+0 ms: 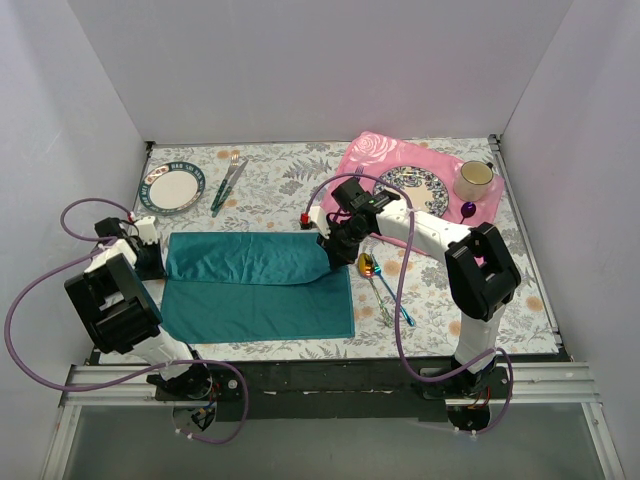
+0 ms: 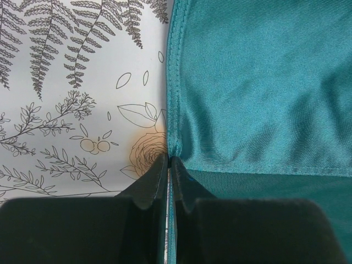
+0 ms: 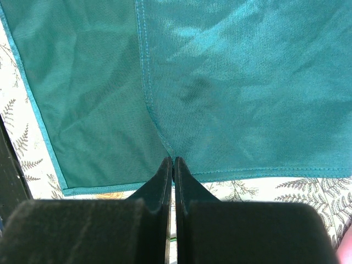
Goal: Fold the napkin into a case and place the utensils inside
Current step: Fold and flatten the napkin at the center of the board.
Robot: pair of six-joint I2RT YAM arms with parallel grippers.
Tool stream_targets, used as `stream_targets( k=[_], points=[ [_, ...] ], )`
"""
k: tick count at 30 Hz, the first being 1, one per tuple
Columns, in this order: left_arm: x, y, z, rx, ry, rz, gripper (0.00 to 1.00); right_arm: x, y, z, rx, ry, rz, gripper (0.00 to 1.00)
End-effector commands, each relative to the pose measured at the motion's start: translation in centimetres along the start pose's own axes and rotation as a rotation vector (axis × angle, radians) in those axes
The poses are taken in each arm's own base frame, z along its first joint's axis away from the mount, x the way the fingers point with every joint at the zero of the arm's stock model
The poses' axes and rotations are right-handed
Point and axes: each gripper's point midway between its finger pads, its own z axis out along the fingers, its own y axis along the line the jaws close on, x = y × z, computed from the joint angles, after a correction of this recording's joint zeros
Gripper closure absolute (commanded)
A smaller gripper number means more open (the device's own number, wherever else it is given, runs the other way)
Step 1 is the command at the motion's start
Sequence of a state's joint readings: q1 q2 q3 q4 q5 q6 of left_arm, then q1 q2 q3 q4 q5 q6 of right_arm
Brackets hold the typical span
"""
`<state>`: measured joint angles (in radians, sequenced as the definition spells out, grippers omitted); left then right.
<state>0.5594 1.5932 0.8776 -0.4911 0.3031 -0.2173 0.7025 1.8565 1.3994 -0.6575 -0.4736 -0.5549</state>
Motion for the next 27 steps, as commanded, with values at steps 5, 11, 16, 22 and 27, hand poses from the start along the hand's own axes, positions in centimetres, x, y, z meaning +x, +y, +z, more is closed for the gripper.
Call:
stream_targets(
  k=[5, 11, 16, 22, 27],
  points=[
    [-1.8, -0.4, -2.6, -0.021, -0.051, 0.040, 1.00, -2.5, -0.1, -1.5, 0.013, -0.041, -0.047, 0.99],
    [-1.8, -2.4, -7.3, 0.021, -0.068, 0.141, 1.00, -3.0, 1.9, -3.7, -0.018, -0.064, -0.084, 0.99],
    [3.4, -4.4, -8.8, 0.075, 0.051, 0.266, 1.00, -0.5, 4.5, -3.4, -0.089, -0.042, -0.065, 0.99],
    [9.4, -6.3, -9.0, 0.137, 0.169, 0.321, 1.00, 2.2, 8.2, -1.0, -0.189, 0.010, -0.068, 0.99],
    [12.1, -6.0, -7.8, 0.121, 0.235, 0.313, 1.00, 4.1, 10.0, 1.1, -0.237, 0.063, -0.065, 0.99]
  ],
)
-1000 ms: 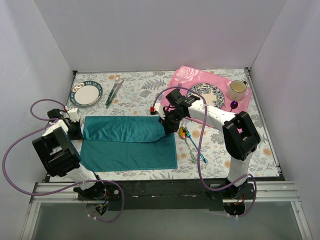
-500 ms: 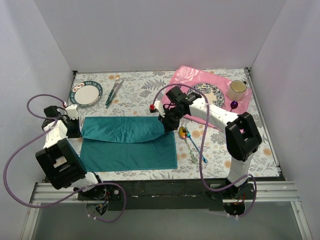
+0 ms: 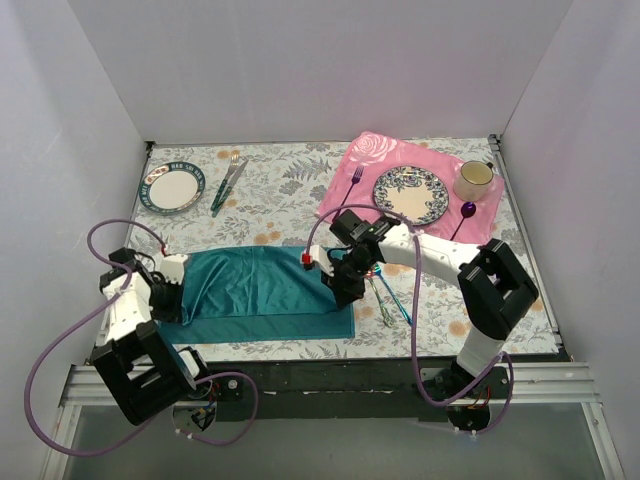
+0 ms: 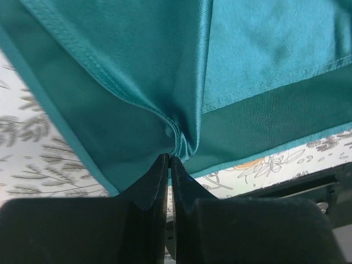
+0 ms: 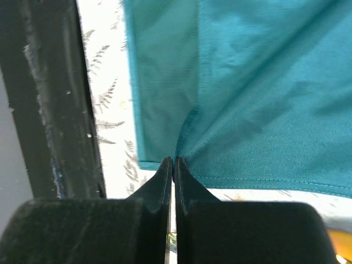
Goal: Fold the napkin into a case and place the utensils inside
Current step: Fold and flatten the napkin at the center of the board.
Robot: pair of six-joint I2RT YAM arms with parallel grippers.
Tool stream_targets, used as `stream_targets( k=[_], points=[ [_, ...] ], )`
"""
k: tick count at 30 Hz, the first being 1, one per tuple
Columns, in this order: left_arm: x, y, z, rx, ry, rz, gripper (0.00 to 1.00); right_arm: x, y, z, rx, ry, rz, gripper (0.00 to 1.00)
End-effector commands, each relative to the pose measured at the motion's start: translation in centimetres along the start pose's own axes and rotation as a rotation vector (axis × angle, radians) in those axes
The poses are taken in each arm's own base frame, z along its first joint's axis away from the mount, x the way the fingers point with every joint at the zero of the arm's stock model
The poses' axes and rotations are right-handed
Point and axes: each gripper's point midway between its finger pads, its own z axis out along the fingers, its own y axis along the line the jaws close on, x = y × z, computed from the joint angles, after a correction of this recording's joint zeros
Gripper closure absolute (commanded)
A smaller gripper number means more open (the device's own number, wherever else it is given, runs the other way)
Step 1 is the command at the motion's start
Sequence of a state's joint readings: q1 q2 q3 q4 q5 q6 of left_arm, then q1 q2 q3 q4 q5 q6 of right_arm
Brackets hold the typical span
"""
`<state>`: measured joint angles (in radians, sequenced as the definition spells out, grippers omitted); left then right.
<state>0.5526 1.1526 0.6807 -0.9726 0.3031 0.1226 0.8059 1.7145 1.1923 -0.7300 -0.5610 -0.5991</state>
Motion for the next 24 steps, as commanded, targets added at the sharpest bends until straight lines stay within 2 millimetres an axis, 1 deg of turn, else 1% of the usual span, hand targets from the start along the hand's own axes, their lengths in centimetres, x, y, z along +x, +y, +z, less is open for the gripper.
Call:
stream_targets(
  k=[1, 3, 4, 5, 6, 7, 9, 12, 13, 15, 16, 18, 19, 22, 23, 24],
  points=[
    [1.7, 0.0, 0.5, -0.014, 0.057, 0.036, 1.00, 0.0, 1.2, 1.4, -0.045, -0.009, -0.012, 0.99],
    [1.9, 0.6, 0.7, -0.035, 0.072, 0.035, 1.00, 0.9, 1.2, 2.2, -0.047, 0.017, -0.001, 0.99],
    [2.5, 1.1, 1.1, -0.058, 0.101, 0.034, 1.00, 1.2, 1.1, 2.5, -0.042, 0.028, 0.001, 0.99],
    [2.5, 1.3, 1.2, -0.061, 0.107, 0.030, 1.00, 1.4, 1.1, 2.8, -0.039, 0.040, 0.003, 0.99],
    [2.9, 1.6, 1.3, -0.073, 0.125, 0.031, 1.00, 1.8, 0.6, 3.2, -0.026, 0.060, 0.017, 0.99],
    [3.2, 2.2, 1.5, -0.099, 0.143, 0.033, 1.00, 1.9, 0.2, 3.2, -0.015, 0.069, 0.024, 0.99],
    [3.4, 2.7, 1.6, -0.128, 0.155, 0.039, 1.00, 2.4, -0.5, 3.6, 0.006, 0.098, 0.034, 0.99],
    [4.0, 3.8, 2.0, -0.177, 0.182, 0.055, 1.00, 2.7, -1.0, 3.8, 0.026, 0.120, 0.046, 0.99],
    [3.8, 4.3, 2.1, -0.199, 0.177, 0.063, 1.00, 3.0, -1.2, 3.8, 0.032, 0.126, 0.052, 0.99],
    [4.3, 4.7, 2.3, -0.217, 0.194, 0.066, 1.00, 3.5, -1.4, 3.9, 0.051, 0.145, 0.054, 0.99],
    [4.2, 5.5, 2.2, -0.258, 0.199, 0.073, 1.00, 3.7, -1.5, 3.9, 0.057, 0.151, 0.058, 0.99],
    [4.1, 6.0, 2.2, -0.284, 0.197, 0.076, 1.00, 4.0, -2.2, 3.9, 0.083, 0.156, 0.064, 0.99],
    [3.6, 6.4, 2.2, -0.298, 0.183, 0.075, 1.00, 4.1, -2.4, 3.9, 0.093, 0.160, 0.067, 0.99],
    [2.6, 6.9, 2.3, -0.286, 0.161, 0.054, 1.00, 4.0, -3.9, 3.8, 0.139, 0.162, 0.086, 0.99],
    [2.2, 7.0, 2.3, -0.281, 0.155, 0.048, 1.00, 3.6, -4.7, 3.6, 0.157, 0.154, 0.090, 0.99],
    [1.4, 7.4, 2.1, -0.287, 0.140, 0.032, 1.00, 3.7, -5.4, 3.6, 0.172, 0.159, 0.096, 0.99]
  ],
)
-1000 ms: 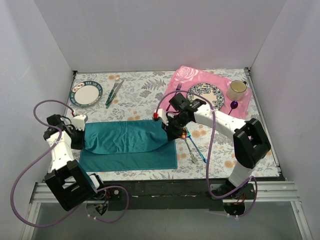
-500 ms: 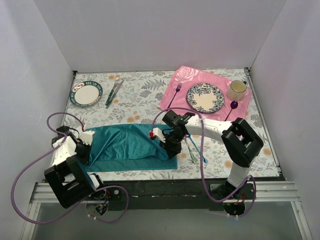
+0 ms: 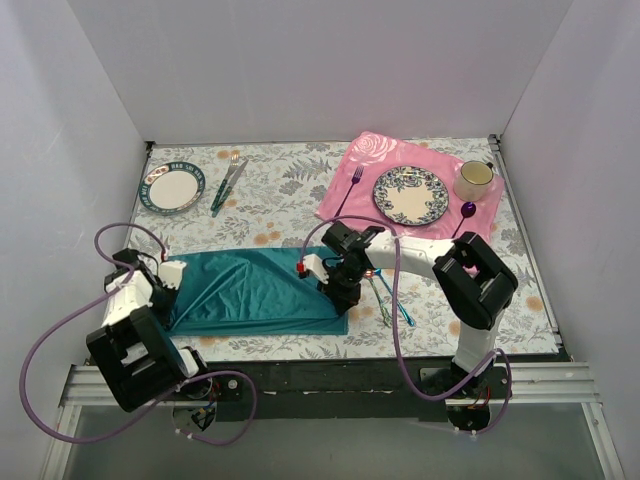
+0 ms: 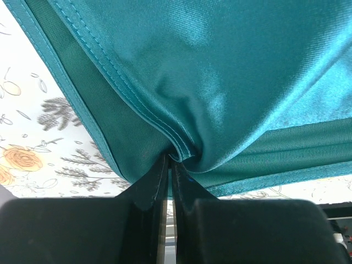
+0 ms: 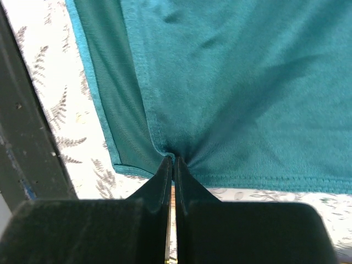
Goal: Fold the napkin into a case and place the utensils inside
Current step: Fold and flatten the napkin at the center of the board.
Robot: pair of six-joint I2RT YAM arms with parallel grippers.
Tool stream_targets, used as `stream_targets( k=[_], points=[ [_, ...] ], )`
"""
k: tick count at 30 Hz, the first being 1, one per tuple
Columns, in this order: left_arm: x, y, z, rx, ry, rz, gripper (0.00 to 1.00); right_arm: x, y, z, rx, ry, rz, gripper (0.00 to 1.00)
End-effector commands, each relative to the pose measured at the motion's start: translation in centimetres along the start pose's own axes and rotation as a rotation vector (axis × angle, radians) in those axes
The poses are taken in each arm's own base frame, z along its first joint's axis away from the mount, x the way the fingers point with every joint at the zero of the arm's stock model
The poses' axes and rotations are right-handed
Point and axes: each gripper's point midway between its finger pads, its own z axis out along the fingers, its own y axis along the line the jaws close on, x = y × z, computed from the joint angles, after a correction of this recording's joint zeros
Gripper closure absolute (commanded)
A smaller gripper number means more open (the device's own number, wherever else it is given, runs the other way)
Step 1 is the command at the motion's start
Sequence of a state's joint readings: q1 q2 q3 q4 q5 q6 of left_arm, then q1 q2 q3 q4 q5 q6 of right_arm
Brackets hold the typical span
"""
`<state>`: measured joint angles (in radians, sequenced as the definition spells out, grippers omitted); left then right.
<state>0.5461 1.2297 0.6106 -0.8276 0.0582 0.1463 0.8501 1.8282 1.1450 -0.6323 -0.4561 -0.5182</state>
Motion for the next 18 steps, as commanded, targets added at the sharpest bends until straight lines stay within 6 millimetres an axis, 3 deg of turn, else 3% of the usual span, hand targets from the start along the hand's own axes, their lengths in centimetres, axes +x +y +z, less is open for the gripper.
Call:
stream_targets(
  k=[1, 6, 10, 13, 18],
  points=[
    [-2.2, 3.2, 1.3, -0.079, -0.037, -0.018, 1.00, 0.4, -4.4, -0.2, 0.140, 0.038, 0.030, 0.99],
    [-4.8, 3.1, 1.7, -0.023, -0.074, -0.060, 1.00, -0.9, -7.5, -1.0, 0.194, 0.017, 0.043, 0.99],
    [-7.4, 3.3, 1.7, 0.003, -0.117, -0.079, 1.00, -1.4, -8.8, -1.7, 0.213, 0.008, 0.047, 0.99],
    [-8.6, 3.0, 1.1, 0.021, -0.144, -0.105, 1.00, -2.2, -8.7, -2.4, 0.206, -0.012, 0.035, 0.99],
    [-10.4, 3.7, -2.8, -0.010, -0.221, -0.101, 1.00, -4.2, -6.9, -4.8, 0.180, -0.091, -0.016, 0.99]
  ],
)
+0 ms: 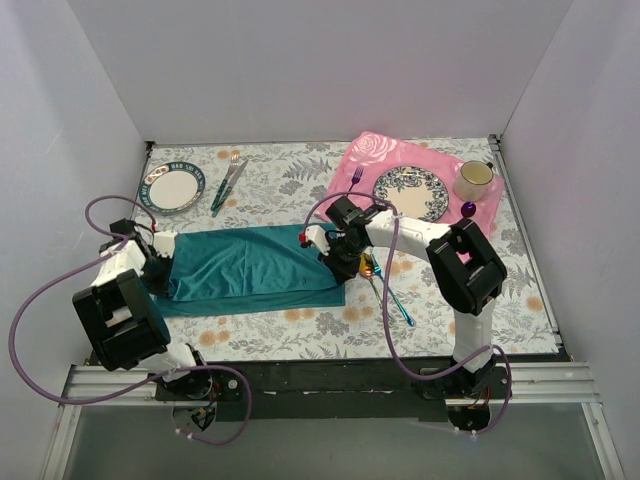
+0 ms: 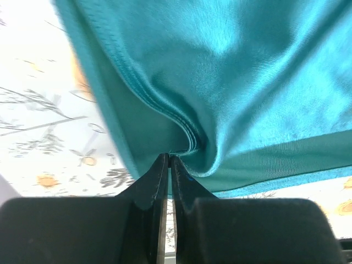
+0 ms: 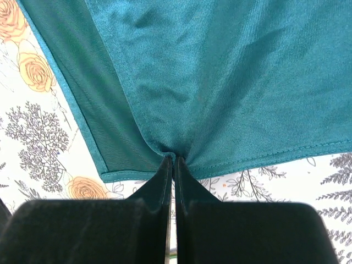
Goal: Fold the napkin into a case and place the utensils inside
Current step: Fold and flatten the napkin at the center of the board.
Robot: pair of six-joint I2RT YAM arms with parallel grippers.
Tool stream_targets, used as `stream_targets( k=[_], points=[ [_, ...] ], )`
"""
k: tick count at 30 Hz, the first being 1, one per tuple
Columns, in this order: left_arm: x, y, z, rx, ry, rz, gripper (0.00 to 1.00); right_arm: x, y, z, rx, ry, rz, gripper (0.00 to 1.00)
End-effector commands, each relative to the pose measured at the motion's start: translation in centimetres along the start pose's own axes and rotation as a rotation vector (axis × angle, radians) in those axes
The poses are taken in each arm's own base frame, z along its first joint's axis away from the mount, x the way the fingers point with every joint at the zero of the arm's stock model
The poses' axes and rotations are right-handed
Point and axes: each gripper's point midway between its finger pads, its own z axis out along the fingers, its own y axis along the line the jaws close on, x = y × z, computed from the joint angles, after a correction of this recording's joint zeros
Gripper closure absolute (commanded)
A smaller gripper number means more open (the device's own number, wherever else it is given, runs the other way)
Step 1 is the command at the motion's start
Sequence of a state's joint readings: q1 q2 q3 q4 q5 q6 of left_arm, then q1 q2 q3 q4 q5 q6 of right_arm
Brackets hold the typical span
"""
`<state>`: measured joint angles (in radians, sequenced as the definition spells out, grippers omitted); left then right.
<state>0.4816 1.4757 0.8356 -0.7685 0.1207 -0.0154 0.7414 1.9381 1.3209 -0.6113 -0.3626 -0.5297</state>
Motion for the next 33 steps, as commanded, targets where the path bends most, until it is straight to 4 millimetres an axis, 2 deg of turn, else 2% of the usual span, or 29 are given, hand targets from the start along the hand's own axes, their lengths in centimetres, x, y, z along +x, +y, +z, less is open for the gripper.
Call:
stream_targets(
  k=[1, 4, 8, 15, 19, 27, 33],
  points=[
    [-4.0, 0.8, -3.6, -0.045, -0.164, -0.001, 1.00, -2.2, 0.6, -3.2, 0.011, -0.061, -0.058, 0.99],
    [-4.2, 0.8, -5.5, -0.071, -0.196, 0.001, 1.00, -3.6, 1.4, -4.5, -0.009, -0.106, -0.074, 0.99],
    [-3.2, 1.6, -5.7, -0.130, -0.177, 0.014, 1.00, -4.3, 2.2, -5.3, -0.027, -0.130, -0.099, 0.99],
    [-1.2, 2.8, -5.6, -0.174, -0.125, 0.029, 1.00, -2.6, 3.2, -4.6, -0.059, -0.090, -0.107, 0.99],
    [0.0, 3.5, -5.0, -0.194, -0.089, 0.035, 1.00, -1.7, 3.5, -3.8, -0.072, -0.067, -0.103, 0.99],
    [1.8, 2.1, -2.7, -0.134, -0.039, 0.027, 1.00, -0.9, 3.7, -2.8, -0.092, -0.047, -0.085, 0.99],
    [2.6, 1.8, -1.9, -0.129, -0.023, 0.027, 1.00, -0.1, 4.0, -2.0, -0.106, -0.028, -0.072, 0.99]
  ],
)
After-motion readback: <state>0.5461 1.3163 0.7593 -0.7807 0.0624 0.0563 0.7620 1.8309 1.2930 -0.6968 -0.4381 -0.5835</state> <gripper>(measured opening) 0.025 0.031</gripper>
